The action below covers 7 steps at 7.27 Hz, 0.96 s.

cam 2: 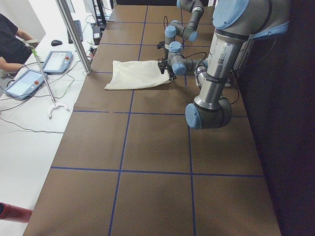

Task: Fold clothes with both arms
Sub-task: 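Move both grippers to the shirt's edge nearest the robot and grasp it, then lift the near edge with both grippers and fold it toward the far edge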

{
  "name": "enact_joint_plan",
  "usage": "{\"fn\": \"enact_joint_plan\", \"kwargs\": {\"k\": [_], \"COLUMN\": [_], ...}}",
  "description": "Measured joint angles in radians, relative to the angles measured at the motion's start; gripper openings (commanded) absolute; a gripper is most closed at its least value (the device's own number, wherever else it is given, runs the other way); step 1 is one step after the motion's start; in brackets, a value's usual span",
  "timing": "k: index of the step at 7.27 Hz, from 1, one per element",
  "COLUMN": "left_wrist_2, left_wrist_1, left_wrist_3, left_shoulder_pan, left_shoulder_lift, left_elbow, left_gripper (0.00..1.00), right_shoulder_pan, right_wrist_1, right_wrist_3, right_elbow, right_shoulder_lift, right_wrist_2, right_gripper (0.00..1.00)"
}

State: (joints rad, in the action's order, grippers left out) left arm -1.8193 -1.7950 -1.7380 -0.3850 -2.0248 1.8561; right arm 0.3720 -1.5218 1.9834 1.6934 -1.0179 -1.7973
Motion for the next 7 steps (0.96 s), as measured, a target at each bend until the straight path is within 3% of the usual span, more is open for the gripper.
{"fn": "enact_joint_plan", "kwargs": {"k": [1,3,4,5,7], "left_wrist_2": [0.0,0.0,0.0,0.001,0.001], "left_wrist_1": [-0.001,-0.001,-0.001,0.0,0.0], "left_wrist_3": [0.0,0.0,0.0,0.0,0.0], "left_shoulder_pan": [0.0,0.0,0.0,0.0,0.0], "left_shoulder_lift": [0.0,0.0,0.0,0.0,-0.001], "left_elbow": [0.0,0.0,0.0,0.0,0.0], "left_gripper": [0.0,0.0,0.0,0.0,0.0], "right_shoulder_pan": [-0.002,-0.005,-0.005,-0.005,-0.006], "right_wrist_1": [0.0,0.0,0.0,0.0,0.0], "right_wrist_3": [0.004,0.014,0.018,0.02,0.02], "right_elbow": [0.0,-0.002,-0.002,-0.001,0.0], "right_shoulder_lift": [0.0,0.004,0.006,0.009,0.012], "right_wrist_2": [0.001,0.003,0.004,0.004,0.004], "right_gripper": [0.98,0.46,0.27,0.18,0.1]}}
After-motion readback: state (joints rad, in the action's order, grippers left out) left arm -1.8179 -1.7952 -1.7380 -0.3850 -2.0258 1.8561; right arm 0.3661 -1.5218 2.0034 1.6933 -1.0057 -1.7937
